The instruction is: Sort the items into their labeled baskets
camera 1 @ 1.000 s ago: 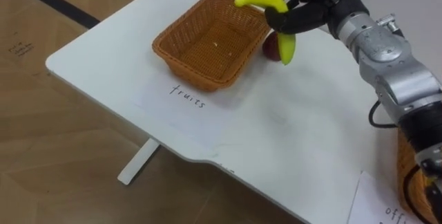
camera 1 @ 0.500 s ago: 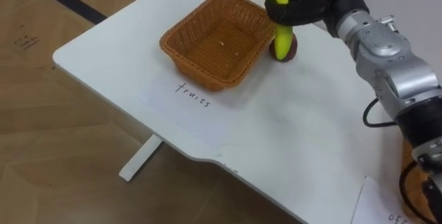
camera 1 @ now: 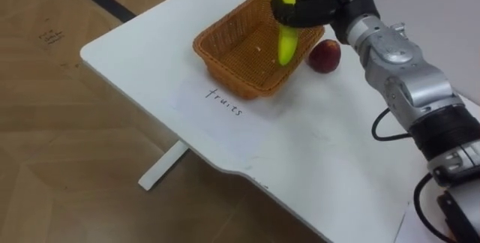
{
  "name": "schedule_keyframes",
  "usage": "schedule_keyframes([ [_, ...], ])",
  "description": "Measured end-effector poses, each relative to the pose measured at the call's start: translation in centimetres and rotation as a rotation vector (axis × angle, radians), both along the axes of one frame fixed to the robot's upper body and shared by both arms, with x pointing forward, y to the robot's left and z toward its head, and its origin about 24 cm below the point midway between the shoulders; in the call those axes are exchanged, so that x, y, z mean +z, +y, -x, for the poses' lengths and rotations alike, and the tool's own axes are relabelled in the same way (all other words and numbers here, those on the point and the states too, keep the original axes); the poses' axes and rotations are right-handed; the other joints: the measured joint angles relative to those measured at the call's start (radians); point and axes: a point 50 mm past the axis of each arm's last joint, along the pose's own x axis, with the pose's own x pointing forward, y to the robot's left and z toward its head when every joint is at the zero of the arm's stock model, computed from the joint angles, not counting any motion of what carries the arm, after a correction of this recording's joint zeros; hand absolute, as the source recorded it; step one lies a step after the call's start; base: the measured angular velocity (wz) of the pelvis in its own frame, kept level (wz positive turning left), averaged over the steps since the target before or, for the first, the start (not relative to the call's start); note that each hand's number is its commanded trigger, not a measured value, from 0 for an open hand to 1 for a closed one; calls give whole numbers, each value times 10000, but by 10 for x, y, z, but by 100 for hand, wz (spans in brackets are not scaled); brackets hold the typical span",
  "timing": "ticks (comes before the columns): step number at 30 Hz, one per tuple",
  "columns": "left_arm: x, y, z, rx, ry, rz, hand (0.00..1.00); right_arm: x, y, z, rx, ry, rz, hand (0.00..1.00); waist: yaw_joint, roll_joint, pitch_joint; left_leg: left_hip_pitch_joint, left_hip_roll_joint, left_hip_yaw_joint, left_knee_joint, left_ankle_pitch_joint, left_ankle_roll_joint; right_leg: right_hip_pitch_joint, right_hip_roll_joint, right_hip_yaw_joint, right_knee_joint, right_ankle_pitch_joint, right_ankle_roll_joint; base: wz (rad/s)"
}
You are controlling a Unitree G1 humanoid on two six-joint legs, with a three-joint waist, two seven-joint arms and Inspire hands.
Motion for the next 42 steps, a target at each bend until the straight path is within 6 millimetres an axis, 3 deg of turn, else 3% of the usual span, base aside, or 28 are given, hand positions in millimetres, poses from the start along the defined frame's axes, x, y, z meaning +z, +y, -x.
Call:
schedule_keyframes([
  [8, 0, 0, 0, 0, -2, -13, 0, 0, -1, 0, -160, -43, -10, 100, 42, -3, 8, -57, -58, -147, 61, 3, 5, 12, -24, -164, -1, -1, 1, 5],
  [10, 0, 0, 0, -3, -2, 19, 0, 0, -1, 0, -175, -35, -7, 33, 66, -8, 9, -100, -62, -160, 67, 3, 5, 12, -25, -198, -3, -1, 2, 2],
  [12, 0, 0, 0, -8, -4, 49, 0, -1, -1, 0, -210, -12, -2, 0, 77, -17, 9, -157, -67, -187, 110, 1, 2, -2, -25, -222, -5, -7, 12, 6],
  [42, 1, 3, -1, -194, -20, 123, 0, -13, -13, -6, -901, 695, 130, 0, 103, -39, 37, -386, -82, -309, 213, 5, 0, -158, -28, -433, 7, -16, 25, 1],
])
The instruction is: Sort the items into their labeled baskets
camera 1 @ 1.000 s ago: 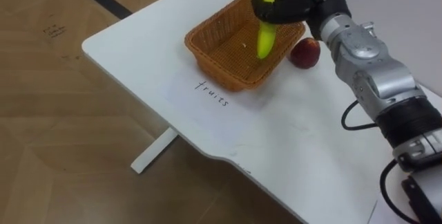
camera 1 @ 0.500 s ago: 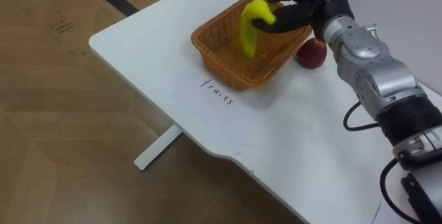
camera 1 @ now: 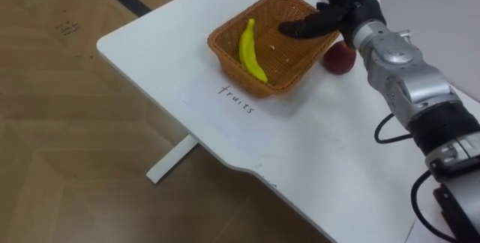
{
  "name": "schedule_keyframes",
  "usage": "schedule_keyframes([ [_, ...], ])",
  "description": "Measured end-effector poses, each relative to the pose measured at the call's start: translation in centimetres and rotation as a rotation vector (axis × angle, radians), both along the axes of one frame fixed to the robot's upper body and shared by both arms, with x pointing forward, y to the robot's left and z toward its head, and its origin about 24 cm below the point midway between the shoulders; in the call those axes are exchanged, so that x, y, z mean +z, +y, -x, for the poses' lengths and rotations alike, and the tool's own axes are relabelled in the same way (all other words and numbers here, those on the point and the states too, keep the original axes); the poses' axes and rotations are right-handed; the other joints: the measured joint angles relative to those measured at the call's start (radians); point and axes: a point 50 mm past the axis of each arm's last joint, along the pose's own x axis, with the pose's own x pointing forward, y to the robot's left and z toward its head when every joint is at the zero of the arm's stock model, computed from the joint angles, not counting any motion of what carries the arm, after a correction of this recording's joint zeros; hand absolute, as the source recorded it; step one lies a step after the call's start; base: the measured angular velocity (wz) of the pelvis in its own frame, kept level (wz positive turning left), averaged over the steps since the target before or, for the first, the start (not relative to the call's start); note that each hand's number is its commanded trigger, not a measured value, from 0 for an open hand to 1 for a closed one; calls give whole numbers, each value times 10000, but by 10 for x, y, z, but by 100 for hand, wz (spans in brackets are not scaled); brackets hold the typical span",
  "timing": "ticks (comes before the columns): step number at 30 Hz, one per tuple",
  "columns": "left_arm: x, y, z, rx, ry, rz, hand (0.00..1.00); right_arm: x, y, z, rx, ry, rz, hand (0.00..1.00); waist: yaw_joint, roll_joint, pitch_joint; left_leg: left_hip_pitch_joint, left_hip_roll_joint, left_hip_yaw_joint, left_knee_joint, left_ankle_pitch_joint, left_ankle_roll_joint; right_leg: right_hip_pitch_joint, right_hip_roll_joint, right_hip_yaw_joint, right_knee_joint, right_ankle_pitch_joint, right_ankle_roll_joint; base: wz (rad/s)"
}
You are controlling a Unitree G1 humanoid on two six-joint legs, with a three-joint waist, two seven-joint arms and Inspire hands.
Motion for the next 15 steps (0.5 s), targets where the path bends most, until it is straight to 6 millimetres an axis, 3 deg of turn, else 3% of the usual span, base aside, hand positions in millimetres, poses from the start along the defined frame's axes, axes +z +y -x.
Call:
schedule_keyframes([
  [15, 0, -1, 0, -28, 6, 24, 0, 0, 1, 0, 104, 20, -4, 0, -11, 8, 37, -56, 11, 46, -35, -2, 0, -103, -3, 46, 4, 0, 0, 0],
])
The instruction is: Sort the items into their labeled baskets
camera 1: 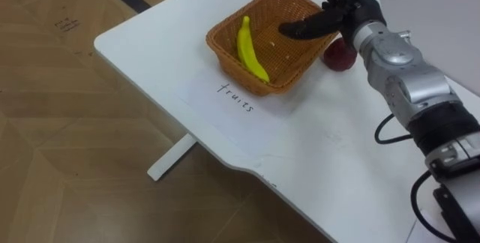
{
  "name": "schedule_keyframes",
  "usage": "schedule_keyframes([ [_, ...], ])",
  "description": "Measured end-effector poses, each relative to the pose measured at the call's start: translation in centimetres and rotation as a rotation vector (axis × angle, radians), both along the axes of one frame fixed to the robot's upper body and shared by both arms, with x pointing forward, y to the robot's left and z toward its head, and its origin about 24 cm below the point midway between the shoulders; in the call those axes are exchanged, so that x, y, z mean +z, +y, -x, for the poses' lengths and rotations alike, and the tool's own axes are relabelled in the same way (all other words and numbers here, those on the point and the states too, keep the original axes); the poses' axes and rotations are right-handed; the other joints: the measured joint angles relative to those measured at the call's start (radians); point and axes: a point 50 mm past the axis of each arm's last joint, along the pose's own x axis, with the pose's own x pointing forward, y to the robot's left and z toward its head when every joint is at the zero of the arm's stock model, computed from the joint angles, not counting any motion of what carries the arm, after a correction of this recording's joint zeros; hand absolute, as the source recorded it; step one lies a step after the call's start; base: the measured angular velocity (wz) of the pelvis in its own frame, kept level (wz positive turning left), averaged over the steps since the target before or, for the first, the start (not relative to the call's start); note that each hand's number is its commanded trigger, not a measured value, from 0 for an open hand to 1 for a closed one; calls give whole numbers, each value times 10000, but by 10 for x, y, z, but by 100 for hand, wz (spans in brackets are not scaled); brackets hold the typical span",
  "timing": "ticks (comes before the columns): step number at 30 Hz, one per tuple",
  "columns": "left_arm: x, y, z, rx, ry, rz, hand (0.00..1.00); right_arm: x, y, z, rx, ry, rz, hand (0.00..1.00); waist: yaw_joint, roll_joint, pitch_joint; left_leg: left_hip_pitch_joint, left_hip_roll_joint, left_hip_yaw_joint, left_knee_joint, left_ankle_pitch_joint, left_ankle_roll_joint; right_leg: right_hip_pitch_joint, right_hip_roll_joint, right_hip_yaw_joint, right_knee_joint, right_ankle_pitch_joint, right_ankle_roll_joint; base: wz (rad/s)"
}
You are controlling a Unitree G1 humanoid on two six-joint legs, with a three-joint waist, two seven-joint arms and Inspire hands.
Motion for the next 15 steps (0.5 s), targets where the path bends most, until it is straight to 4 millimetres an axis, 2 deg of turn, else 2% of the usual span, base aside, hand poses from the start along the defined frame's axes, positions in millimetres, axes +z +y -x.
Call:
schedule_keyframes([
  [10, -1, -3, -1, -174, 23, 53, 0, -1, -1, 0, -25, 53, -62, 0, -2, 10, 20, -63, -1, 24, -2, -1, 1, -65, -3, 80, -2, 0, 0, 0],
  [15, -1, -2, -4, -205, -80, 13, 0, 0, -1, 0, -59, 20, -19, 0, -111, 13, 32, -182, -3, 25, 37, -2, 0, -168, 10, 165, -4, 0, -1, 0],
])
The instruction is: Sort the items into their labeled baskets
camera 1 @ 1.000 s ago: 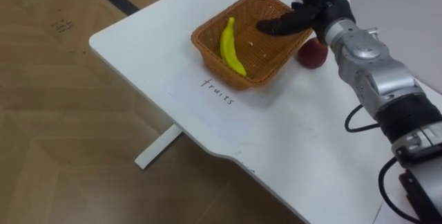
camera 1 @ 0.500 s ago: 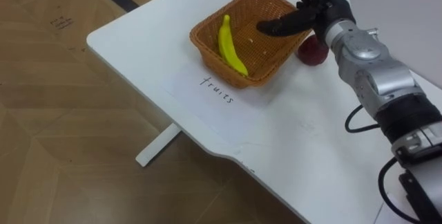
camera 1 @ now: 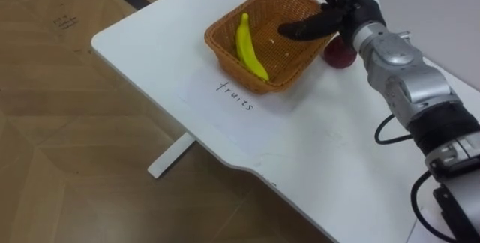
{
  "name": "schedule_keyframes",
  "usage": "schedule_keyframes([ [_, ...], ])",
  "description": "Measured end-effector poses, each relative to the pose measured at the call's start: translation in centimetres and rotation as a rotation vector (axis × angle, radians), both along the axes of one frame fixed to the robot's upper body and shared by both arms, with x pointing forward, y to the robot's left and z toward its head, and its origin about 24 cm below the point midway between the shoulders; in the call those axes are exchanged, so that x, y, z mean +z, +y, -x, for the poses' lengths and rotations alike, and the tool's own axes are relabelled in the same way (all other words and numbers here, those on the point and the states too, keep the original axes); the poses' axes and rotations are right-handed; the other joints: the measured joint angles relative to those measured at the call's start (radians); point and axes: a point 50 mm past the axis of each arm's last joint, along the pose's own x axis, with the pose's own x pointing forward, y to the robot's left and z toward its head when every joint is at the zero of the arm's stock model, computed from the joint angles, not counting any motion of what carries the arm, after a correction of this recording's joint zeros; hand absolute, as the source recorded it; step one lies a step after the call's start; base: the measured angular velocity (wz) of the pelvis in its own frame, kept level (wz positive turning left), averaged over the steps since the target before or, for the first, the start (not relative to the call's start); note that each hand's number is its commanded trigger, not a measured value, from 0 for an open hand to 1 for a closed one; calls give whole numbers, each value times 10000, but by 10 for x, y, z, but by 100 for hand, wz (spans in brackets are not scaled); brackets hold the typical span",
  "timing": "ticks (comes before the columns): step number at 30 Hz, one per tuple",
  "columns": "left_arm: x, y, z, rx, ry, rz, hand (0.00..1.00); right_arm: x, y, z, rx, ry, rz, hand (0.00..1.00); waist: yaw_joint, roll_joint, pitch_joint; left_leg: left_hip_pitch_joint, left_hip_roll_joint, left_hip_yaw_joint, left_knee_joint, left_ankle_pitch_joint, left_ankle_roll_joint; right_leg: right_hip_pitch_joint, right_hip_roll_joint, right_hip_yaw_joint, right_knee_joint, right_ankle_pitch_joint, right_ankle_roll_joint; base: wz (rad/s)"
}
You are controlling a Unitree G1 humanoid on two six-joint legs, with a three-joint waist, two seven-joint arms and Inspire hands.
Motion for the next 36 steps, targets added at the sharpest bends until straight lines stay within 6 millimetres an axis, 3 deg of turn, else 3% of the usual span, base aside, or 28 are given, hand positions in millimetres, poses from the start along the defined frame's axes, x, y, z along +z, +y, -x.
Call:
schedule_keyframes([
  [3, 0, 0, -3, -47, -127, -34, 0, 2, -1, -1, -242, -100, 70, 0, -67, 22, 12, -104, -6, 7, 81, -1, 1, -85, 5, 24, 0, 2, -3, 0],
  [8, 0, -1, -11, -165, -352, -13, 0, 6, -4, -1, -719, -450, -50, 0, -244, 242, 101, -129, -5, 24, 158, -7, 7, -87, 6, 64, 3, 7, -11, -1],
  [16, -2, -10, -16, -620, -417, 238, 0, 19, -16, -2, -1897, -1409, -441, 0, -521, 678, -91, -193, 17, 243, 150, -2, 22, -260, -20, 276, 50, 24, -39, -7],
  [25, -5, -21, -42, -1309, -763, 357, 0, 14, -26, -2, -2559, -1261, -572, 0, -816, 874, -58, -289, 24, 379, 87, 27, 60, -430, -71, 272, 65, 28, -40, -1],
  [27, -6, -27, -46, -1311, -881, 447, 0, 16, -28, -2, -2642, -1394, -781, 0, -852, 1015, -13, -329, 20, 438, 56, 45, 86, -566, -128, 301, 200, 27, -37, -8],
  [30, -7, -32, -52, -1354, -1023, 576, 0, 16, -31, -2, -2762, -1461, -901, 0, -881, 1149, -9, -325, 35, 532, -56, 86, 137, -643, -196, 320, 196, 25, -28, -7],
  [36, -5, -34, -66, -1590, -1405, 586, 0, 5, -40, -1, -3109, -1070, -630, 0, -921, 1200, 12, -482, 40, 615, -61, 99, 158, -827, -214, 410, 198, 27, -16, -1],
])
